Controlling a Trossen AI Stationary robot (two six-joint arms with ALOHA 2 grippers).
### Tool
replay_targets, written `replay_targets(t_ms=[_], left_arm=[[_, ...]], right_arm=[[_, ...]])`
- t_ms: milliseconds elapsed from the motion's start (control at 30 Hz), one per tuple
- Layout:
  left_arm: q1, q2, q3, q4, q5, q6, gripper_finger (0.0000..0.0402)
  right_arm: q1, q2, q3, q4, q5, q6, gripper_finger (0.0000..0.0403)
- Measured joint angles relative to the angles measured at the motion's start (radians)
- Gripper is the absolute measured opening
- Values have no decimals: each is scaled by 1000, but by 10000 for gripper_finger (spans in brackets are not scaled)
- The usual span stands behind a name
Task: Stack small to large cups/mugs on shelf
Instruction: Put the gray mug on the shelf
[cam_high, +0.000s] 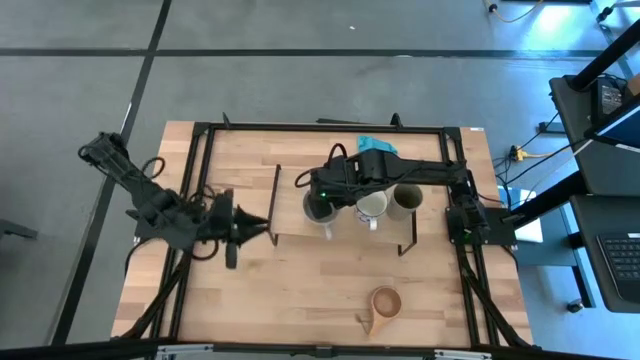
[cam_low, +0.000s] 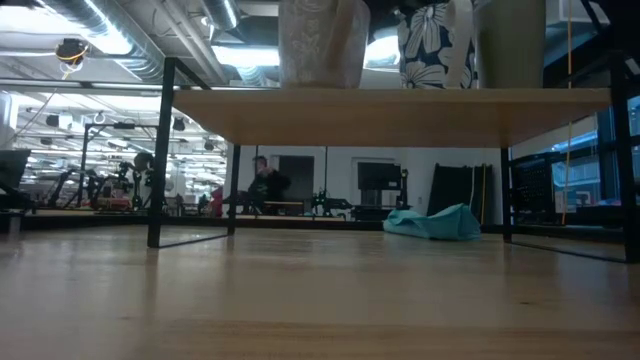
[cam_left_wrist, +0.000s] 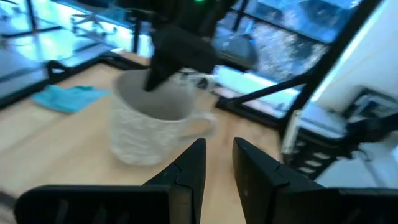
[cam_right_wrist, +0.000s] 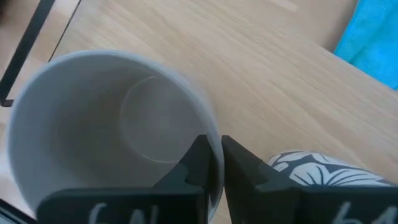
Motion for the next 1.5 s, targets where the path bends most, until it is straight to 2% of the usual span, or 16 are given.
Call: replay_targets(t_ms=[200,433,600,767,1233,1500], left_arm=[[100,-7,4,-160,102,-65,75],[160,-1,4,-163,142,-28,75],[194,8,4,-163,236,-25,75],[190,25,4,-154,250,-25,75],[191,92,4,-154,253,6,75],[235,118,3,-106,288,87,75]], right_arm=[[-7,2,-21,-2,-18,1,47],[-8,2,-22,-1,-13,-7,29],[-8,2,-22,0,-7,-17,46],[-8,1,-22,0,-1,-30,66],[-8,-13,2,0,-9,-42,69],[-6,-67,2,4,94,-52,68]])
